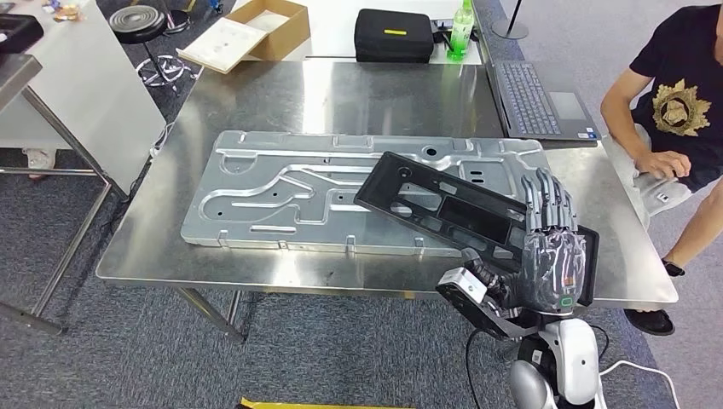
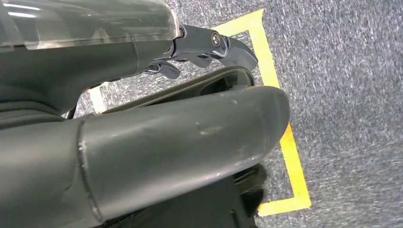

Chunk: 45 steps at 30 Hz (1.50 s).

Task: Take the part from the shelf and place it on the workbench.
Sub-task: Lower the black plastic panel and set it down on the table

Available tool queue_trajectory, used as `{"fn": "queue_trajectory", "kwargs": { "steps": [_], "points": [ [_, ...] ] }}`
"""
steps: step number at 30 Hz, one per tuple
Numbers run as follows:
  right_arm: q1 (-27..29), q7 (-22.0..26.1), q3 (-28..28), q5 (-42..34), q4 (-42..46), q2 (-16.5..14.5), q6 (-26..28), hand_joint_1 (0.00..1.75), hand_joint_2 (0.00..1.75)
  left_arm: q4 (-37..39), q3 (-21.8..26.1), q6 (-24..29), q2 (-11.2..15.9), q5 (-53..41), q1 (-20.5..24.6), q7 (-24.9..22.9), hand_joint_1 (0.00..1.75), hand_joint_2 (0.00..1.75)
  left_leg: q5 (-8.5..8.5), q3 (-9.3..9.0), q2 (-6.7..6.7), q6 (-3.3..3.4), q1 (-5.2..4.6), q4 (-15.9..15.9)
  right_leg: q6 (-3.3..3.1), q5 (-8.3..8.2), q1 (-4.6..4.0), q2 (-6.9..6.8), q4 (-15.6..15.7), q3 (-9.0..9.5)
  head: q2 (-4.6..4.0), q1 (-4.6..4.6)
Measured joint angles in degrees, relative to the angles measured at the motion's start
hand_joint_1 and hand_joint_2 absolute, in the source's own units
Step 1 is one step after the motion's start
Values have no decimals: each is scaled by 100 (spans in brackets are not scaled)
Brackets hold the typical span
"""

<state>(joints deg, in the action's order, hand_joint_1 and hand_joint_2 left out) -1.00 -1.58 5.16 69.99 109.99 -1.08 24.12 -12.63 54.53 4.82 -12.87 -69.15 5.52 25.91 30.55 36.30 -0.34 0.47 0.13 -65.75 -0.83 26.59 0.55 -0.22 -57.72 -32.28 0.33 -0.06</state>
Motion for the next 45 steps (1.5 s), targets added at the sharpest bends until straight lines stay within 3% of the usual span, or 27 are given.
{"fn": "queue_trajectory", "kwargs": {
  "steps": [2,3,4,5,7,9,12,14,16,18,19,20,22,23,25,27,29,31,32,34,36,37,39,40,42,43,45],
  "points": [
    [9,12,0,56,2,-19,13,0,0,0,0,13,0,-5,-6,-29,0,0,270,317,1,-29,13,-673,-21,6,-6,-31,-5,1,0,-1],
    [11,9,0,97,2,-27,15,0,0,0,0,16,0,-6,-10,-45,0,0,264,386,2,-36,17,-805,-27,13,-7,-51,-10,3,0,-2],
    [11,4,0,132,2,-36,15,0,0,0,0,21,1,-7,-12,-57,0,0,150,350,8,-36,21,-719,-28,21,-7,-78,-17,9,0,-2],
    [10,-2,0,151,2,-43,15,0,0,0,0,27,2,-12,-9,-66,0,0,-39,217,35,-29,24,-435,-22,35,-6,-105,-29,19,0,-2],
    [7,-9,-3,130,5,-53,17,0,0,0,0,39,4,-25,13,-74,0,0,-356,-127,229,5,2,302,18,79,-26,-171,-72,31,0,-2],
    [4,-9,-22,94,14,-54,18,0,0,0,0,48,4,-34,44,-83,0,0,-435,-268,351,65,-29,652,70,120,-61,-255,-106,30,0,7],
    [0,-8,-48,68,20,-54,19,0,0,0,1,57,4,-38,43,-103,0,0,-461,-249,191,168,-36,692,150,169,-59,-349,-128,40,0,10],
    [-3,-8,-69,44,28,-54,19,0,0,0,2,64,4,-40,36,-116,0,0,-498,-249,92,232,-16,722,211,393,-35,-206,-429,-82,0,11],
    [3,-8,-97,26,35,-54,19,0,0,0,2,72,4,-40,41,-124,0,0,-509,-241,-10,263,-14,725,240,764,-22,-50,-1123,-410,0,13],
    [10,-8,-109,19,33,-54,15,0,0,0,2,73,4,-39,38,-131,0,0,-510,-238,-126,269,-21,724,241,906,-19,-11,-1644,-684,0,12],
    [11,-8,-111,16,32,-54,14,0,0,0,3,73,4,-39,34,-134,0,0,-510,-242,-190,269,-23,722,231,811,-19,1,-1623,-690,0,12],
    [10,-8,-112,15,32,-54,13,0,0,0,3,73,4,-40,32,-137,0,0,-511,-250,-258,267,-23,721,215,623,-19,29,-1390,-590,0,12],
    [7,-7,-115,12,33,-54,12,0,0,0,4,75,1,-50,34,-139,0,0,-512,-263,-398,248,-25,715,167,226,-16,246,-632,-241,0,11],
    [7,-5,-118,10,37,-54,12,0,0,0,4,80,-3,-60,39,-142,0,0,-517,-256,-462,227,-24,710,147,118,-16,366,-337,-108,0,12],
    [7,0,-126,2,44,-54,12,0,0,0,3,92,-10,-84,46,-148,0,0,-537,-222,-578,163,-8,708,120,94,-29,479,-122,-23,0,13],
    [-1,9,-130,-6,48,-54,11,0,0,0,2,105,-10,-97,36,-155,0,0,-544,-195,-641,98,11,705,81,71,-29,348,-71,8,0,14],
    [-4,16,-131,-8,53,-55,9,0,0,0,2,112,-9,-100,26,-160,0,0,-384,-85,-450,50,-5,473,17,44,-12,195,-5,51,0,6],
    [5,18,-131,-10,59,-56,7,0,0,0,2,115,-9,-101,36,-162,0,0,-33,211,-170,16,-5,-160,-30,45,-24,28,16,64,0,0],
    [9,19,-131,-12,60,-56,3,0,0,0,2,115,-9,-103,41,-165,0,0,121,380,-102,-2,6,-515,-46,52,-34,-60,13,62,0,-1],
    [11,20,-131,-22,58,-56,-5,0,0,0,2,115,-8,-107,35,-174,0,0,150,501,-33,-28,25,-794,-50,68,-42,-229,3,62,0,-1],
    [8,22,-131,-38,59,-56,-19,0,0,0,2,119,-5,-110,24,-181,0,0,-174,205,76,-32,37,-267,-30,95,-41,-376,-18,72,0,-2],
    [6,25,-131,-48,60,-56,-26,0,0,0,2,121,-4,-114,28,-183,0,0,-303,1,221,-16,21,115,-12,113,-46,-439,-34,78,0,-2],
    [-1,33,-136,-67,62,-56,-36,0,0,0,-2,123,-2,-123,48,-184,0,0,-433,-251,412,53,-19,613,36,151,-69,-555,-71,86,0,2],
    [-4,39,-139,-74,63,-56,-37,0,0,0,-4,123,-2,-126,55,-185,0,0,-420,-267,426,91,-42,676,60,161,-80,-611,-78,89,0,4],
    [-14,51,-144,-79,63,-57,-38,0,0,0,-7,123,-3,-127,48,-186,0,0,-457,-256,283,162,-40,706,112,181,-80,-704,-82,102,0,3],
    [-21,56,-144,-79,64,-58,-40,0,0,0,-7,124,-3,-127,41,-187,0,0,-479,-262,220,194,-31,733,144,230,-66,-638,-127,96,0,4],
    [-31,64,-151,-80,65,-58,-42,0,0,0,-7,125,-4,-128,47,-187,0,0,-522,-277,99,254,-7,779,199,486,-31,-339,-505,-57,0,6]
  ]
}}
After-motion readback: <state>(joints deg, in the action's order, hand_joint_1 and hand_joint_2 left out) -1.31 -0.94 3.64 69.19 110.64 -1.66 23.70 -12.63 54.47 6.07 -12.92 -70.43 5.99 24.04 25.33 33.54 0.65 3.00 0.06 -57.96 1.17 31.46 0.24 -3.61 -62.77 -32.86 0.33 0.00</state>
